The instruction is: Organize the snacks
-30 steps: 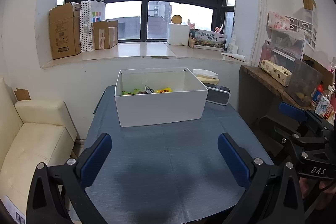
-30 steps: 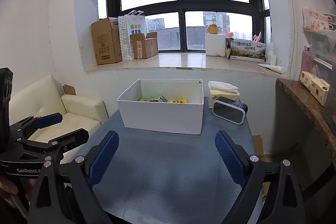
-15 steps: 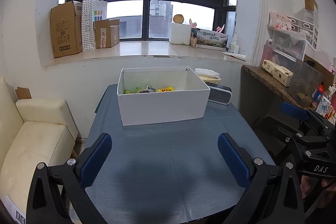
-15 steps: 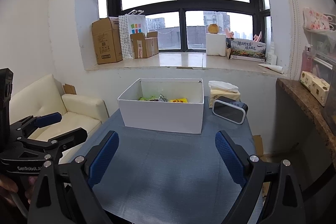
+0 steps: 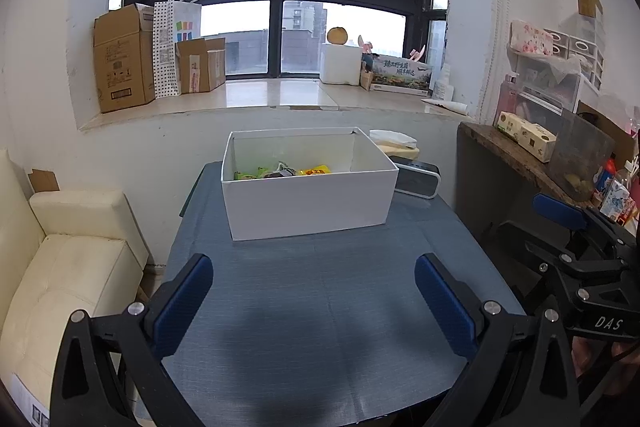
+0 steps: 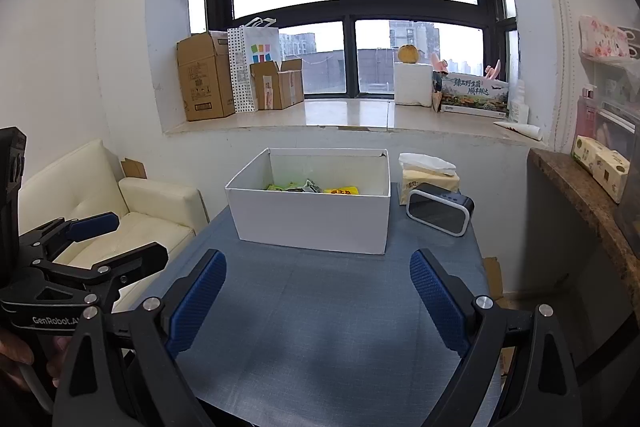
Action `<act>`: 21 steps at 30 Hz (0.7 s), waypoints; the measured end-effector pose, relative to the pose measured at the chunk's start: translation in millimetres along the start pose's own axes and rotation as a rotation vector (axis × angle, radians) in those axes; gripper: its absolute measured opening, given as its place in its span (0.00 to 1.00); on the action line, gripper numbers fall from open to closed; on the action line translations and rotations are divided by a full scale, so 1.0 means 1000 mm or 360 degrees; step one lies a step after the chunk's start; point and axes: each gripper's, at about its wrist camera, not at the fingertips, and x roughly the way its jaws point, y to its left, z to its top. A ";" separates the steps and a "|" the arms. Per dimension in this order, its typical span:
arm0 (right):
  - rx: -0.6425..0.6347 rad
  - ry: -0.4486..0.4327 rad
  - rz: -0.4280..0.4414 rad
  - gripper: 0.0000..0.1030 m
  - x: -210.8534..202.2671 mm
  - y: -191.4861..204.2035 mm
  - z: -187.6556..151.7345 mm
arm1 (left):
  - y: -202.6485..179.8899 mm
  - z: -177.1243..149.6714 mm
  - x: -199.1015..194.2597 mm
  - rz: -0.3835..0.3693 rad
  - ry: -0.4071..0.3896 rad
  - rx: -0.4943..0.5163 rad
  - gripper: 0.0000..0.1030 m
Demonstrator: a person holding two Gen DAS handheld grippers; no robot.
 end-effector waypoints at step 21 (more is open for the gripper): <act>0.0001 -0.0008 -0.0005 0.93 -0.002 -0.001 -0.001 | -0.002 0.002 -0.004 -0.0010 -0.0008 0.0013 1.00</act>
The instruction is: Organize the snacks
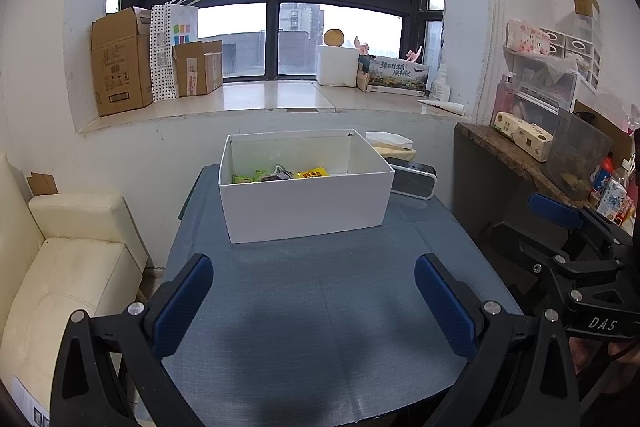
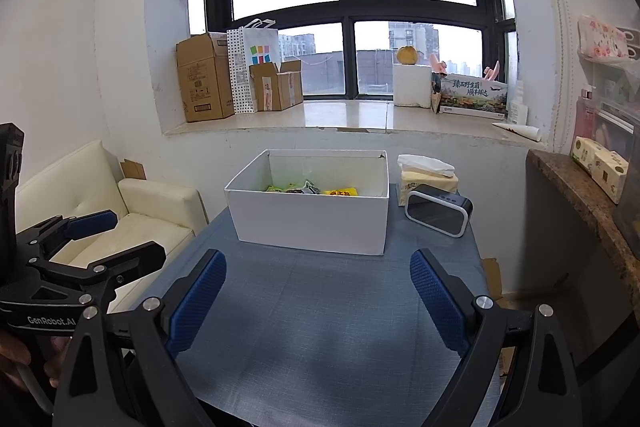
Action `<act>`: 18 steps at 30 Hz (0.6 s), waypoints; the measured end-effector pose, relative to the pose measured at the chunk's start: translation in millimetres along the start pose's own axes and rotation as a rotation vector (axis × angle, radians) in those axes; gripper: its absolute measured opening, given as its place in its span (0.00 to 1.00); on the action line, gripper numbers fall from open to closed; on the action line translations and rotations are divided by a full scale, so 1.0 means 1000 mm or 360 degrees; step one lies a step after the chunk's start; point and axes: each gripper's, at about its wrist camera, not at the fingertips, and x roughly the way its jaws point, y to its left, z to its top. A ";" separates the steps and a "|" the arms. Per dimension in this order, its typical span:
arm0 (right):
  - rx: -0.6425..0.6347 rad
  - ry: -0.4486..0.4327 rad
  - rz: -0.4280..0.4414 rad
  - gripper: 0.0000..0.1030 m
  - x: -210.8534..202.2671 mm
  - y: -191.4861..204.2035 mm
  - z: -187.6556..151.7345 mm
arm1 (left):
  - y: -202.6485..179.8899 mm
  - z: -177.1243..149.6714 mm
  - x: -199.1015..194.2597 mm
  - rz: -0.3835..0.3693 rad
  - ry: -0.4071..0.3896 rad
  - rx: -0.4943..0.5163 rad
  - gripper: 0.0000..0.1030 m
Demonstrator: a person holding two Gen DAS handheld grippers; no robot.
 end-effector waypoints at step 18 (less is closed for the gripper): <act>-0.0007 0.0005 0.0002 0.94 -0.001 0.000 0.003 | 0.000 0.000 0.001 -0.0005 0.0007 -0.0005 1.00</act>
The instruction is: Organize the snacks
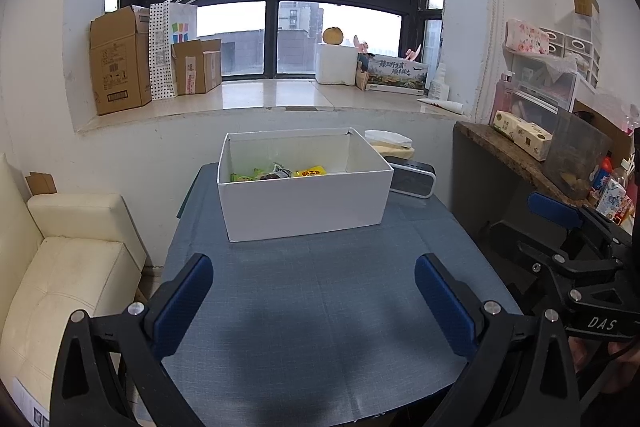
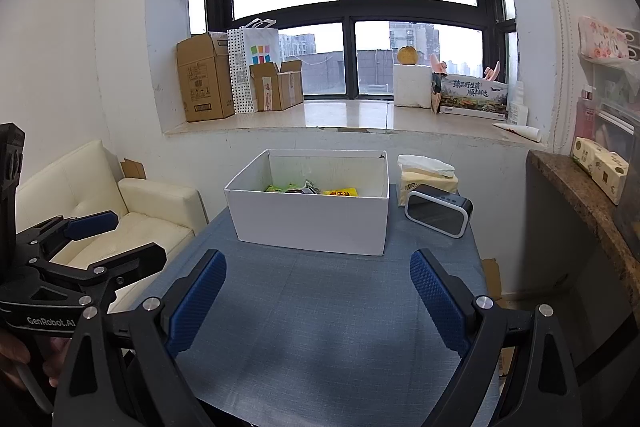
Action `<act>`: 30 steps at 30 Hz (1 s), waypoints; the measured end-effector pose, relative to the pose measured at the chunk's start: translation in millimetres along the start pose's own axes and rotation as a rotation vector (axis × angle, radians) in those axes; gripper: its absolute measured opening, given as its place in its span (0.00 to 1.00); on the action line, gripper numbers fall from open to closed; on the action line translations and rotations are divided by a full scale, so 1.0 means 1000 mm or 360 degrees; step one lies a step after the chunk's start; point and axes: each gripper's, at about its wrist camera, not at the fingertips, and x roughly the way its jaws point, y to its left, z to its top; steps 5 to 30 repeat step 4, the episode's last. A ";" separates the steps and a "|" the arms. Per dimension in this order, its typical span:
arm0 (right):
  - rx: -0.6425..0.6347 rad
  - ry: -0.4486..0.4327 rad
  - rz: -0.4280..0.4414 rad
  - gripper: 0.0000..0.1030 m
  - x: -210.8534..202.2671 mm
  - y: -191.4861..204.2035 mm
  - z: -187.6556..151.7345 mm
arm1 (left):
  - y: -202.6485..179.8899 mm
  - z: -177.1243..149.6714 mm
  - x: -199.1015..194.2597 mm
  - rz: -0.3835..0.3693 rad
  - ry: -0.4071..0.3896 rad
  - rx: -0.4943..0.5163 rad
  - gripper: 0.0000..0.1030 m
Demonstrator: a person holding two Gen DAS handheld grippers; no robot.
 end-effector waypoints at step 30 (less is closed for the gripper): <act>0.0002 -0.0001 0.0001 0.94 0.000 0.000 0.000 | 0.000 0.000 -0.003 -0.0005 -0.0025 0.0000 1.00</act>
